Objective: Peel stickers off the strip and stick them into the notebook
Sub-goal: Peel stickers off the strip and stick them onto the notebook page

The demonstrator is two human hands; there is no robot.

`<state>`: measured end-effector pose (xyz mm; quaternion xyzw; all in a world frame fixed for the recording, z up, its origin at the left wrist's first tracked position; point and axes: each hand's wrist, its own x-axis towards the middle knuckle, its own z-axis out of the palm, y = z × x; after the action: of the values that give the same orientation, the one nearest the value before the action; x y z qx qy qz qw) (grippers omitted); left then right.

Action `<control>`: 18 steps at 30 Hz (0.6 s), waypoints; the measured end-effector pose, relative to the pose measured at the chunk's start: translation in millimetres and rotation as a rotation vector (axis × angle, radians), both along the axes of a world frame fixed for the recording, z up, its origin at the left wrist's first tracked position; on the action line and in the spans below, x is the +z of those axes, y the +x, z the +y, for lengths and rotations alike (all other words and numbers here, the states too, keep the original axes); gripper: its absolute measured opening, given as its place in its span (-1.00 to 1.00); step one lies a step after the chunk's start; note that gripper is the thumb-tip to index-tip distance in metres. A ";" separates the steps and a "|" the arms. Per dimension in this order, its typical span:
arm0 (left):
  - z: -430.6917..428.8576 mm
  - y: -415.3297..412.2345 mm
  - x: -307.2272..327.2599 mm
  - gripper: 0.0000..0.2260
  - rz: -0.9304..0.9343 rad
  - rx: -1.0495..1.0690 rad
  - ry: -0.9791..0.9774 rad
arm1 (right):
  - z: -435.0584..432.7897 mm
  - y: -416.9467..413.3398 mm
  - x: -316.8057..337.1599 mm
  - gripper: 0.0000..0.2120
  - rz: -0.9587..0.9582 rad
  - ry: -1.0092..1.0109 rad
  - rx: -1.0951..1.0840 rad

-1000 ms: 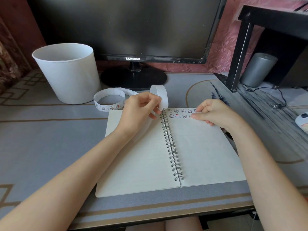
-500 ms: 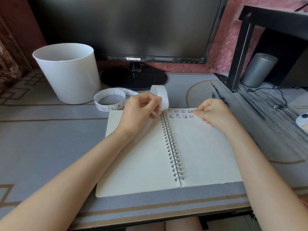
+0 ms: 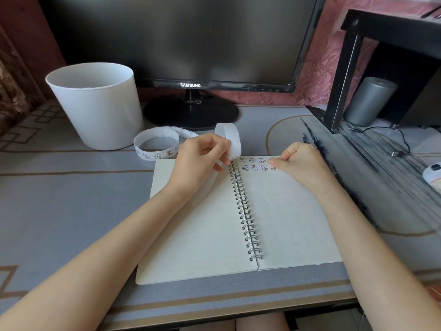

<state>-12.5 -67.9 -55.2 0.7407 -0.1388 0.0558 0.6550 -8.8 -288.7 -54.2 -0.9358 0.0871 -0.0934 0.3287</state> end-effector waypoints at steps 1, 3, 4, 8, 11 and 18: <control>-0.1 -0.1 0.2 -0.81 -0.001 0.000 -0.001 | -0.6 0.3 -0.7 -0.72 -0.007 -0.002 -0.001; 0.3 -0.1 0.9 -0.81 -0.007 -0.002 -0.001 | -0.5 0.7 -1.3 -0.76 -0.041 0.031 0.003; 0.6 -0.1 1.3 -0.81 -0.012 -0.004 0.001 | 0.5 0.6 -1.1 -0.78 -0.075 0.066 0.012; 0.7 0.3 2.5 -0.82 -0.036 -0.010 -0.011 | 17.7 -6.6 6.7 -0.91 -0.233 0.231 0.228; 0.4 0.0 3.5 -0.82 -0.038 -0.013 -0.028 | 37.1 -14.2 12.4 -0.93 -0.256 0.350 0.467; -1.6 -2.0 6.2 -0.82 0.009 -0.059 -0.101 | 51.0 -15.5 13.0 -0.77 -0.234 0.614 0.458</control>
<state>-14.6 -69.5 -49.0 0.7025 -0.1546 0.0402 0.6936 -24.3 -237.7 -41.3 -0.7722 -0.1380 -0.0931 0.6132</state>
